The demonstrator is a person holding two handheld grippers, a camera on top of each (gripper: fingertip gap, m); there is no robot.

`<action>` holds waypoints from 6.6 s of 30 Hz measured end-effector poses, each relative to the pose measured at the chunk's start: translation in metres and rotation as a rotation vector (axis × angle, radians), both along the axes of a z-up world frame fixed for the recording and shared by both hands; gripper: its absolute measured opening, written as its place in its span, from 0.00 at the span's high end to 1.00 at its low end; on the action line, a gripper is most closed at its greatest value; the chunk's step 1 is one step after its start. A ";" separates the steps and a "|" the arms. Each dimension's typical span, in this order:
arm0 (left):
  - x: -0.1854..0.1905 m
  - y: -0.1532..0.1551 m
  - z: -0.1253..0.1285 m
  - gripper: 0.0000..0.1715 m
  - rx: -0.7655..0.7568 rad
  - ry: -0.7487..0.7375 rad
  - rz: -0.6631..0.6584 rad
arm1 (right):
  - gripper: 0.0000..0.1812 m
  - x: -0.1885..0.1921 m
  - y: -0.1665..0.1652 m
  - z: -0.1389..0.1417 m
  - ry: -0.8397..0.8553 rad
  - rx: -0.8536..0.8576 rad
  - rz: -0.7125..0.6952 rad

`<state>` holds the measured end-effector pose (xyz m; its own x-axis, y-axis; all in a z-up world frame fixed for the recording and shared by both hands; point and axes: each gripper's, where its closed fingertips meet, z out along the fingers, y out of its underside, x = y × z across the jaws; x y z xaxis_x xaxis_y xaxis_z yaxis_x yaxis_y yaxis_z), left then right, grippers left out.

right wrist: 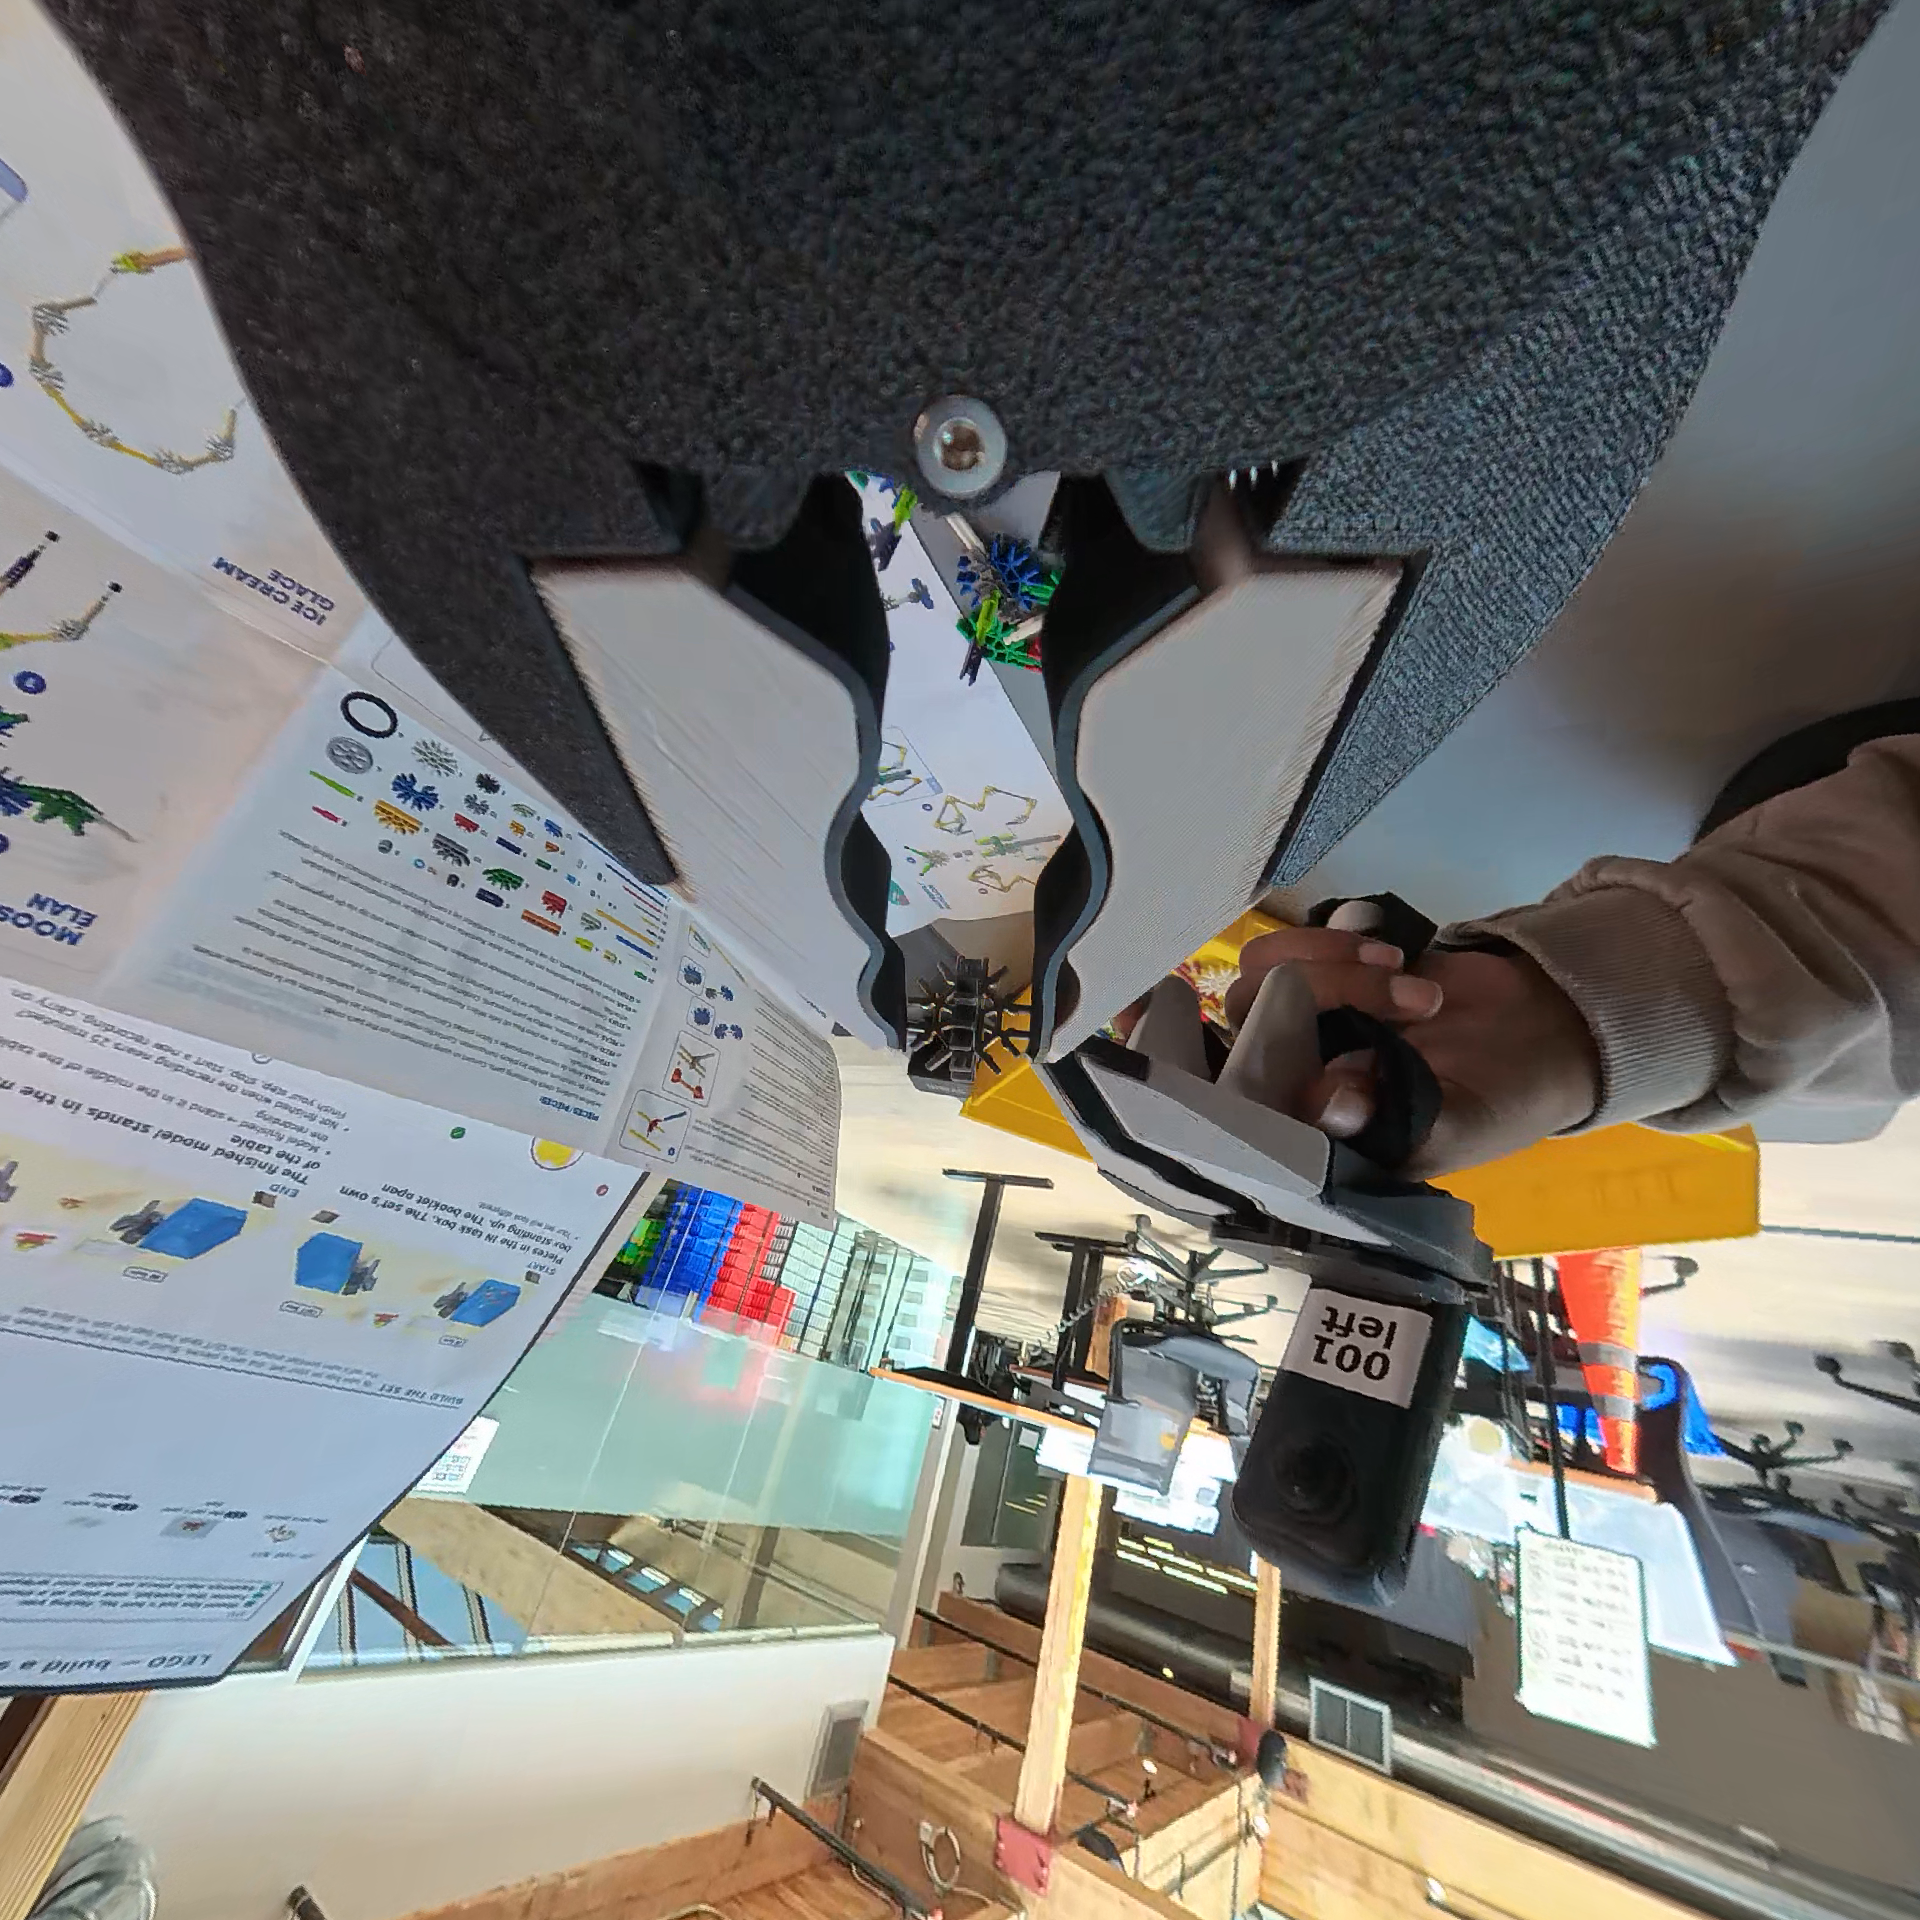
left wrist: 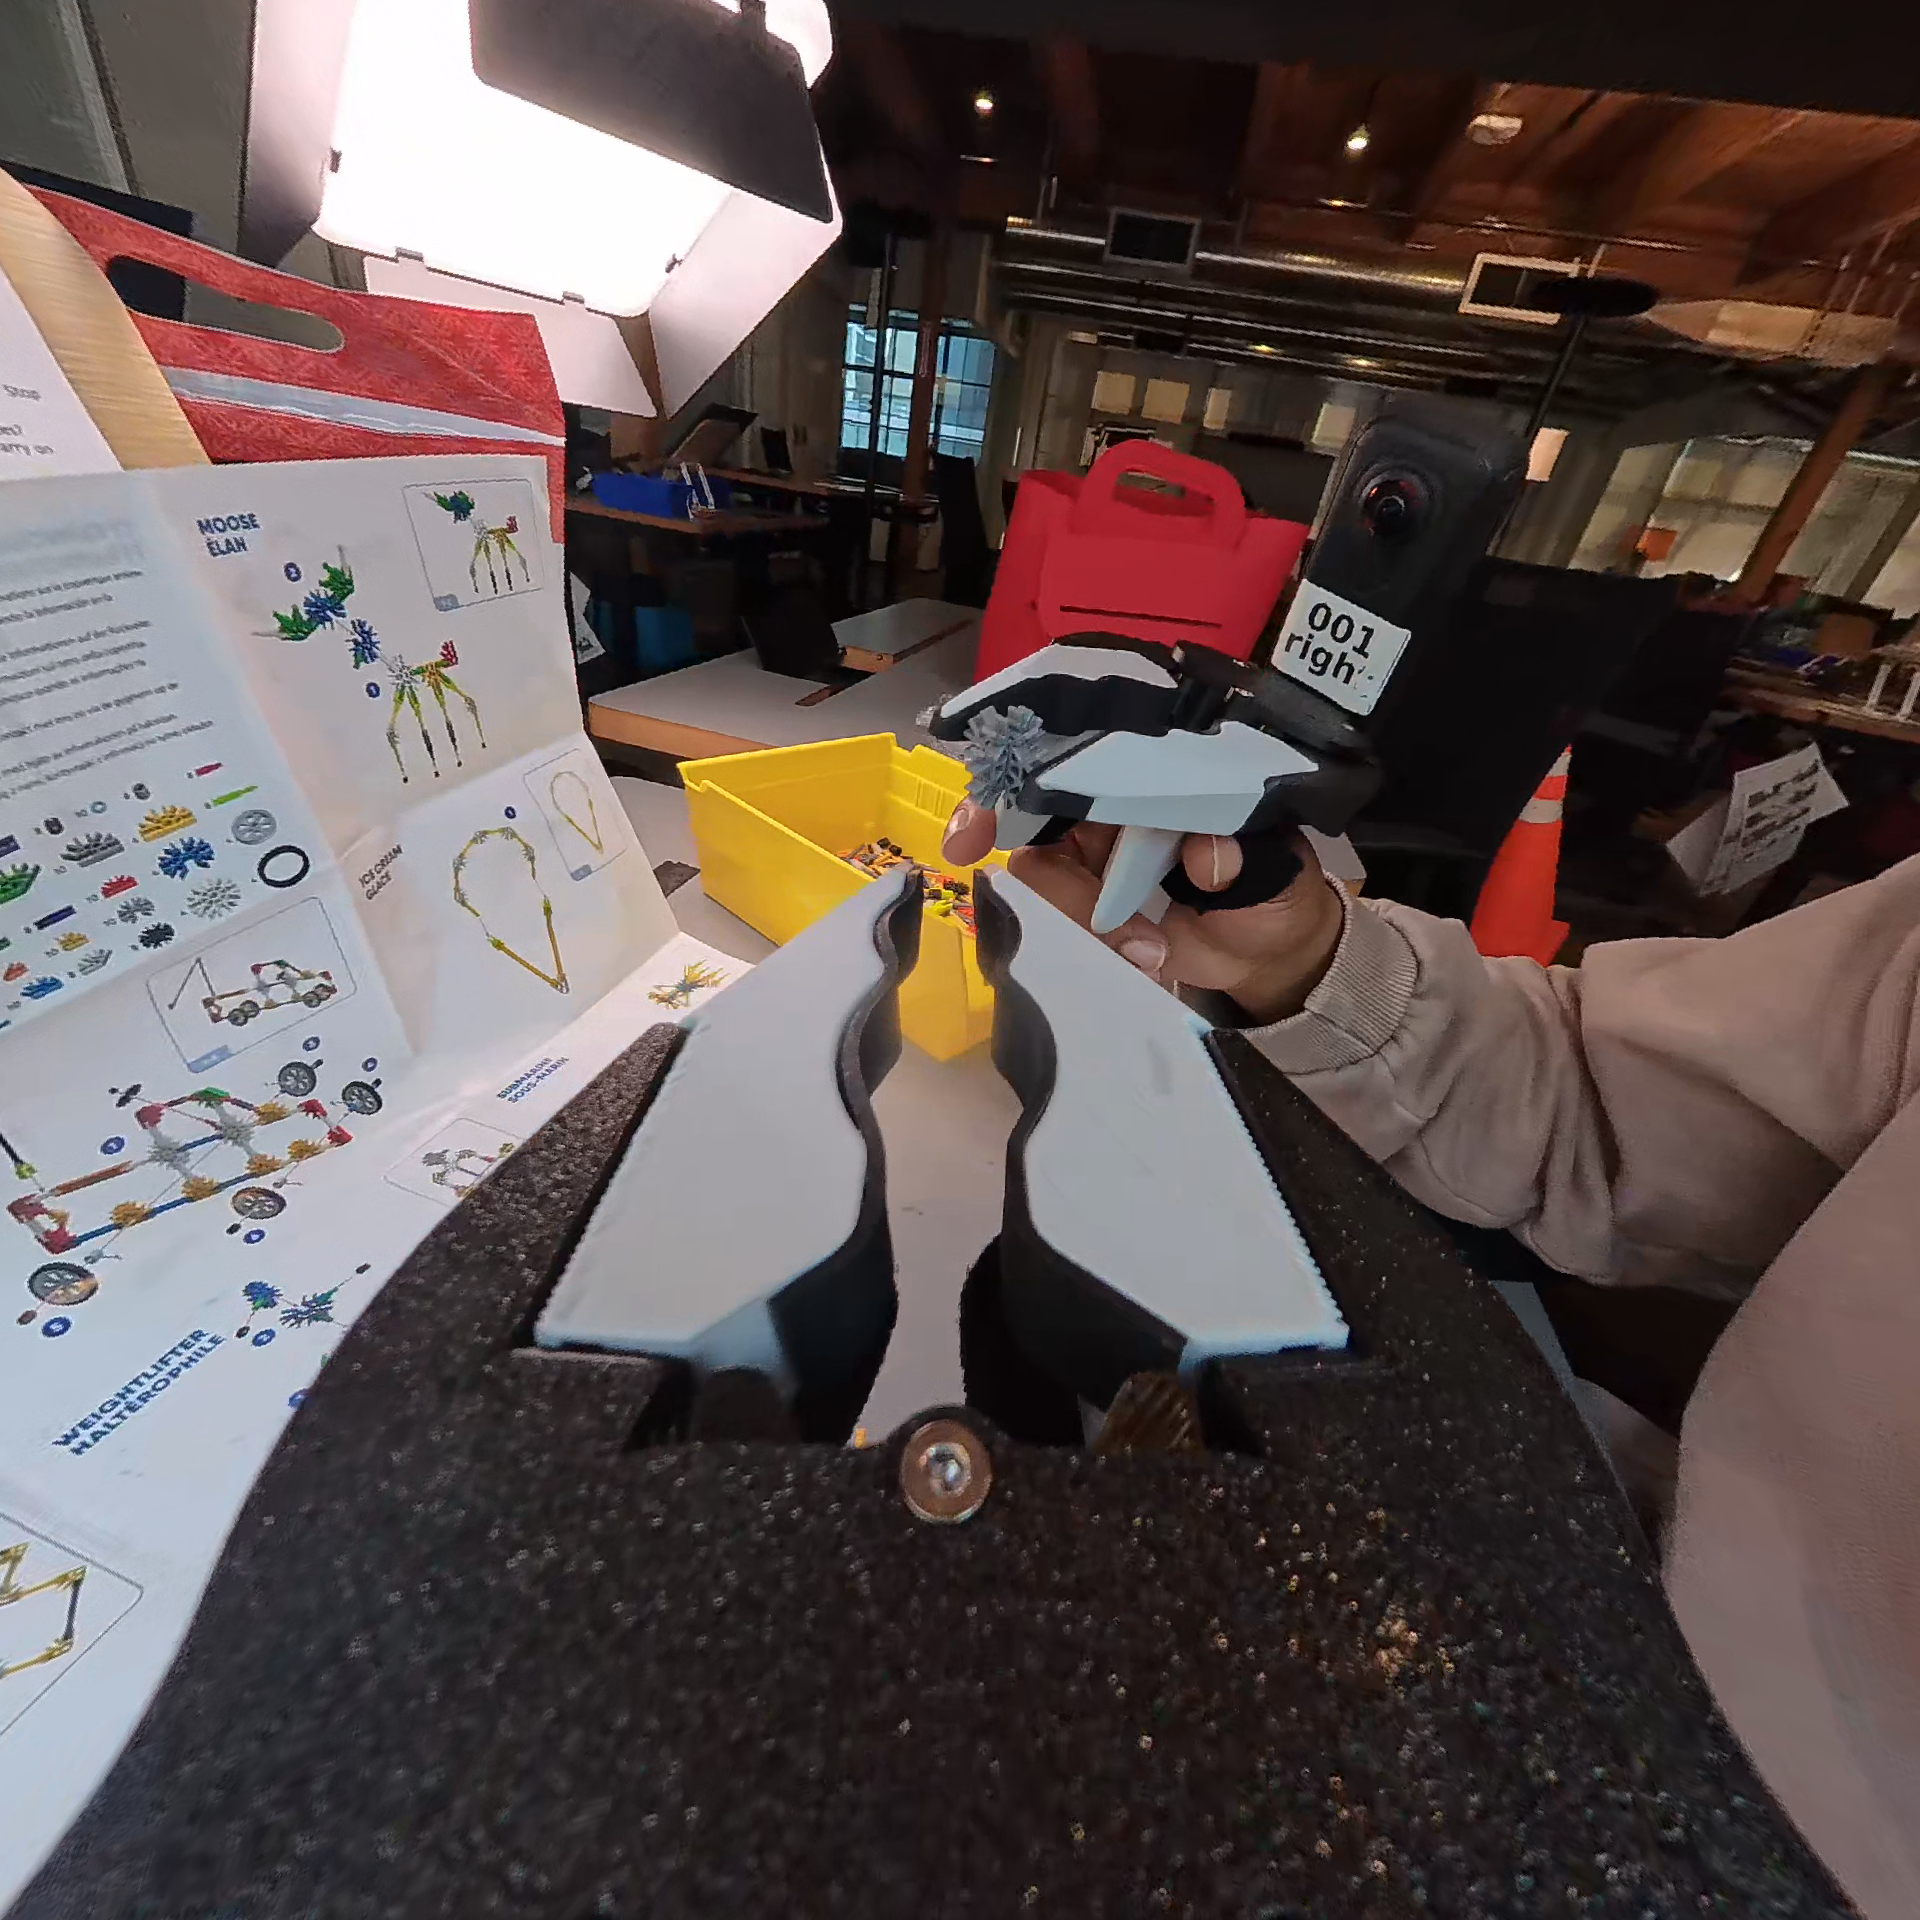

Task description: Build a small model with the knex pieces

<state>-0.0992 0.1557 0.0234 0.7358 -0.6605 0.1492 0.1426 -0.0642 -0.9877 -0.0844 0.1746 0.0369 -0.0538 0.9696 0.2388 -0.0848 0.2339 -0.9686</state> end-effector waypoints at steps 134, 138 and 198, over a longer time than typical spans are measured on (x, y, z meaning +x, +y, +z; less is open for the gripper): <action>0.055 -0.062 0.049 1.00 0.284 -0.090 -0.289 | 0.88 0.023 -0.085 0.042 0.142 -0.203 0.411; 0.054 -0.063 0.056 1.00 0.298 -0.187 -0.290 | 0.88 0.025 -0.084 0.047 0.242 -0.260 0.432; -0.033 -0.002 -0.134 0.99 -0.339 0.337 0.108 | 0.87 0.014 0.046 -0.175 -0.576 -0.206 -0.071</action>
<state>-0.1318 0.1536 -0.1109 0.8420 -0.5329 0.0839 -0.1582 -0.3926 -0.9060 -0.0700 0.2203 -0.1380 -0.0517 0.9987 -0.0020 0.4744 0.0228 -0.8800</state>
